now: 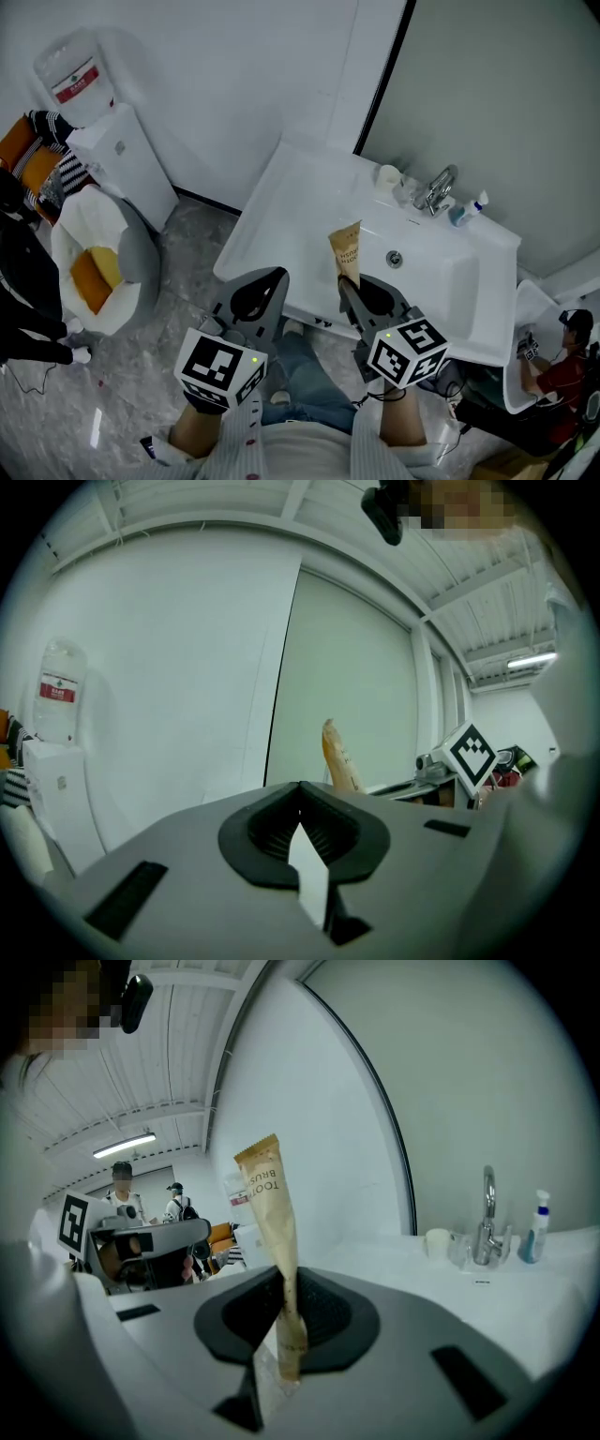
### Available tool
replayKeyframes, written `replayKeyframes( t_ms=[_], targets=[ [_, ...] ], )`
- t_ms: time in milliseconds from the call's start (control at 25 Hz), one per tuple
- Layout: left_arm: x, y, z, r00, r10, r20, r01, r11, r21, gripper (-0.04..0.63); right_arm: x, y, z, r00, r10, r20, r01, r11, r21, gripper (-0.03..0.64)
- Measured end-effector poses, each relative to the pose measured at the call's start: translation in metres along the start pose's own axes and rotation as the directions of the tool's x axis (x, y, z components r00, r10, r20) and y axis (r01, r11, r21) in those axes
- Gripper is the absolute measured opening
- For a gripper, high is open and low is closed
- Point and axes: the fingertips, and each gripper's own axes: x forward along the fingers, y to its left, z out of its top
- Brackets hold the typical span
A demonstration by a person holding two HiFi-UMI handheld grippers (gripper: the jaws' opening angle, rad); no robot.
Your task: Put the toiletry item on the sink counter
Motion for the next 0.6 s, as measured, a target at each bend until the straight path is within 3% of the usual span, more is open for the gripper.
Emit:
replayKeyframes(
  t_ms=[600],
  targets=[
    [0.128, 0.066, 0.032, 1.000, -0.007, -0.024, 0.007, 1.000, 0.007, 0.017, 0.096, -0.092, 0.069, 1.000, 0.005, -0.018, -0.005, 1.000, 0.010, 0.054]
  ],
)
